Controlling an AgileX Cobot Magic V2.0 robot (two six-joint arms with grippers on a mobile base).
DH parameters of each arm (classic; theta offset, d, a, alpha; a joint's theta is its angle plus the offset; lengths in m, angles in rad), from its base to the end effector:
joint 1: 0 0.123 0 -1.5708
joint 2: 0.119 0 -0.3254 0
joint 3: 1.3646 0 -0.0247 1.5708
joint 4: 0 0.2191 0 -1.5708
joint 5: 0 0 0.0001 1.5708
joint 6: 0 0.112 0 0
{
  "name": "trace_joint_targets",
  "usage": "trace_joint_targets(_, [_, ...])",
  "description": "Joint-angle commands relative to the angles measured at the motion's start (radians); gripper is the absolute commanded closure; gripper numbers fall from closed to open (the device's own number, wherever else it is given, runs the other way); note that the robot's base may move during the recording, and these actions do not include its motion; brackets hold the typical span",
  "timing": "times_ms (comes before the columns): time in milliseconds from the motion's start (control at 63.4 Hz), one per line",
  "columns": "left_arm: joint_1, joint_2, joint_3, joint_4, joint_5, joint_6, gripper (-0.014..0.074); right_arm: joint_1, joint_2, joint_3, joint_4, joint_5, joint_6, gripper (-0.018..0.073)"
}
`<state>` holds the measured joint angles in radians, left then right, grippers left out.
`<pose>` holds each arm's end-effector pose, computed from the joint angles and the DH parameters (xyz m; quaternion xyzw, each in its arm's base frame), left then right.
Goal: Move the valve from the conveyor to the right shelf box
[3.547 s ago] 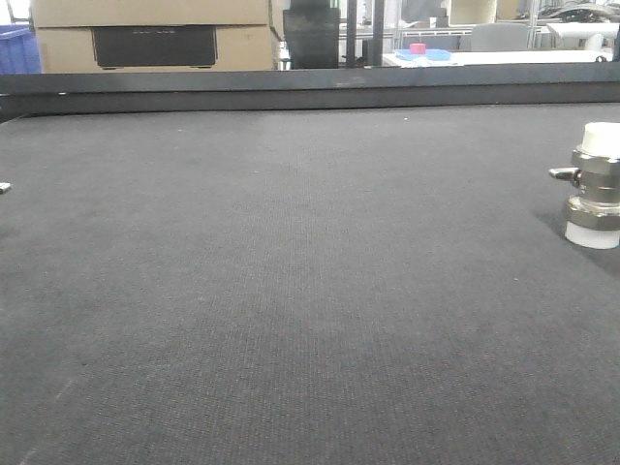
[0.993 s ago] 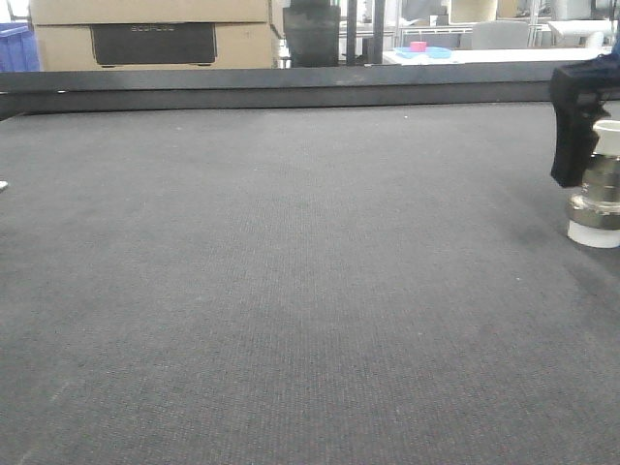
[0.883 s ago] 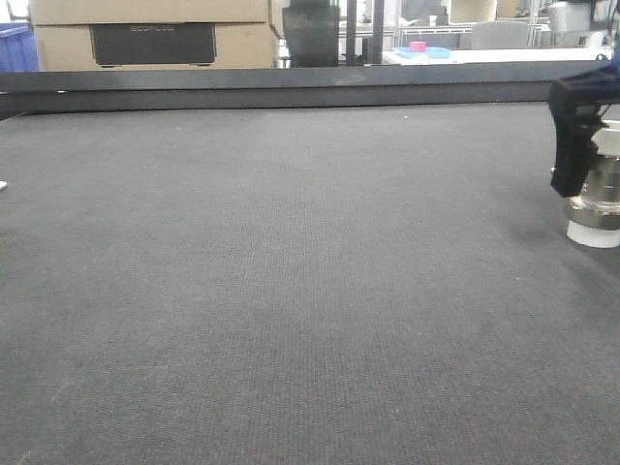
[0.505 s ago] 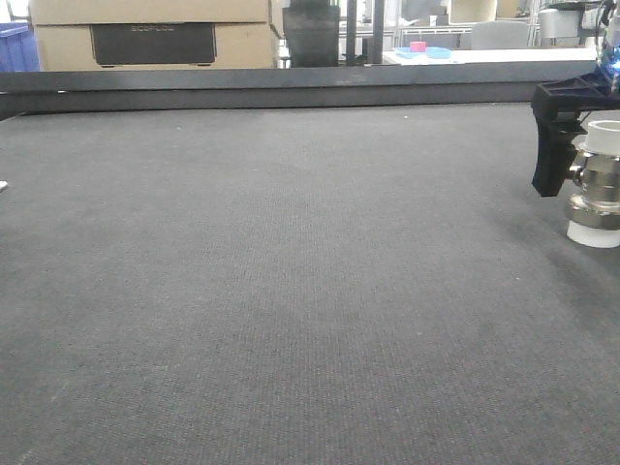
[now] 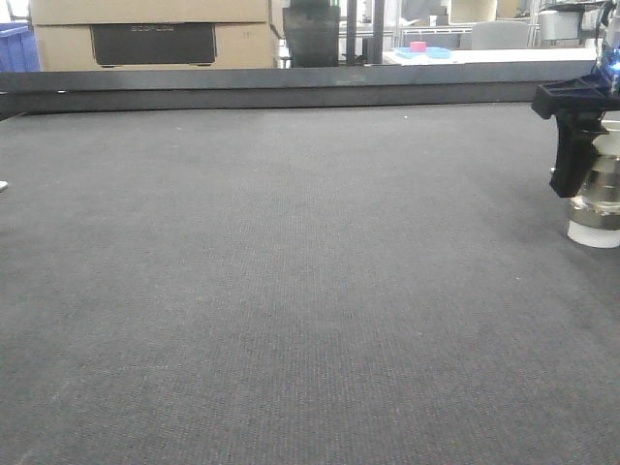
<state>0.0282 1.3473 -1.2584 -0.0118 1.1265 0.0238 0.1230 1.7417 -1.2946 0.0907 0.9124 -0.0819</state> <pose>0.2330 0.0054 0.3697 -0.0035 0.9756 0.0000 0.2196 0.3362 0.0497 0.2740 -0.0790 0.9849 0.0426 0.1477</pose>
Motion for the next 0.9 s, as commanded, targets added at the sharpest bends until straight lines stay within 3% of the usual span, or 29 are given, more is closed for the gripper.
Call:
trace_joint_targets(0, [0.001,-0.001,-0.008,-0.006,0.004,-0.009,-0.0003,-0.002,-0.003,-0.008,-0.005,0.01,-0.007,0.0547])
trace_joint_targets(79, [0.001,-0.001,-0.008,-0.006,0.013,-0.009,-0.0003,-0.002,-0.003,-0.008,-0.005,0.014,-0.007,0.0729])
trace_joint_targets(536, [0.001,0.096,-0.013,0.025,0.025,-0.001,-0.0003,-0.002,-0.12,-0.008,-0.005,0.006,-0.007,0.072])
trace_joint_targets(883, [0.007,0.271,-0.013,0.032,-0.104,0.037,-0.0003,-0.002,-0.161,-0.008,-0.005,0.006,-0.007,0.072])
